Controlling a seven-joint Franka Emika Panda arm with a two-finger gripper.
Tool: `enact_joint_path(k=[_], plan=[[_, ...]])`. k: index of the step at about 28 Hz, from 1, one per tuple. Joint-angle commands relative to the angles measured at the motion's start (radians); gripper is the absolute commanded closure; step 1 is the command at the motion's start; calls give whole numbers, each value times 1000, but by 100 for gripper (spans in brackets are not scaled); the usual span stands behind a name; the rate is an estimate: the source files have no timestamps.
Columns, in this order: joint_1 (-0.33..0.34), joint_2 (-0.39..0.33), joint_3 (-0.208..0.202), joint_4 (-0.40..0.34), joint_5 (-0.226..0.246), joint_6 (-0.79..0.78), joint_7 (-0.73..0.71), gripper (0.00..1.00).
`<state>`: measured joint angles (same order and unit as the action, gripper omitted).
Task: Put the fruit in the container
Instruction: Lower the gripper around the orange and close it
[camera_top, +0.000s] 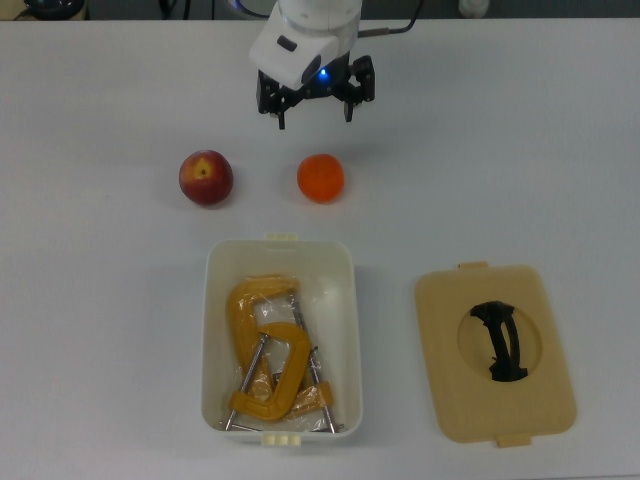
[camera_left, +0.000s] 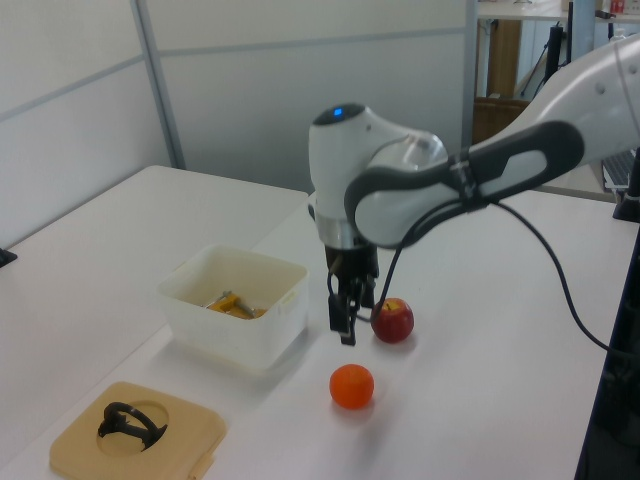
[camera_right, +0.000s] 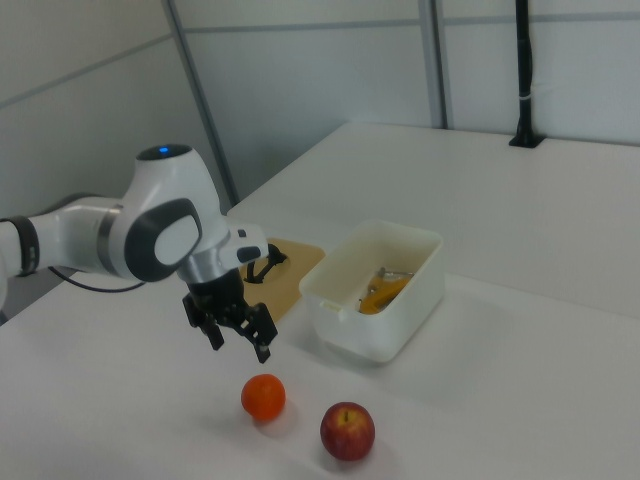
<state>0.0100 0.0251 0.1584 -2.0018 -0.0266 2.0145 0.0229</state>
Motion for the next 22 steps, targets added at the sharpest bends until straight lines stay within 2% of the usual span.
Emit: enact_joint_path(k=[1, 9, 14, 20, 21, 22], plan=[[7, 59, -2, -25, -33, 79, -20, 0], [30, 137, -2, -55, -59, 185, -20, 0], [34, 187, -2, -58, -93, 210, -17, 0], [36, 196, -2, -60, -95, 211, -14, 0], [36, 196, -2, -60, -95, 211, -15, 7], [36, 196, -2, -60, -95, 211, -14, 23]])
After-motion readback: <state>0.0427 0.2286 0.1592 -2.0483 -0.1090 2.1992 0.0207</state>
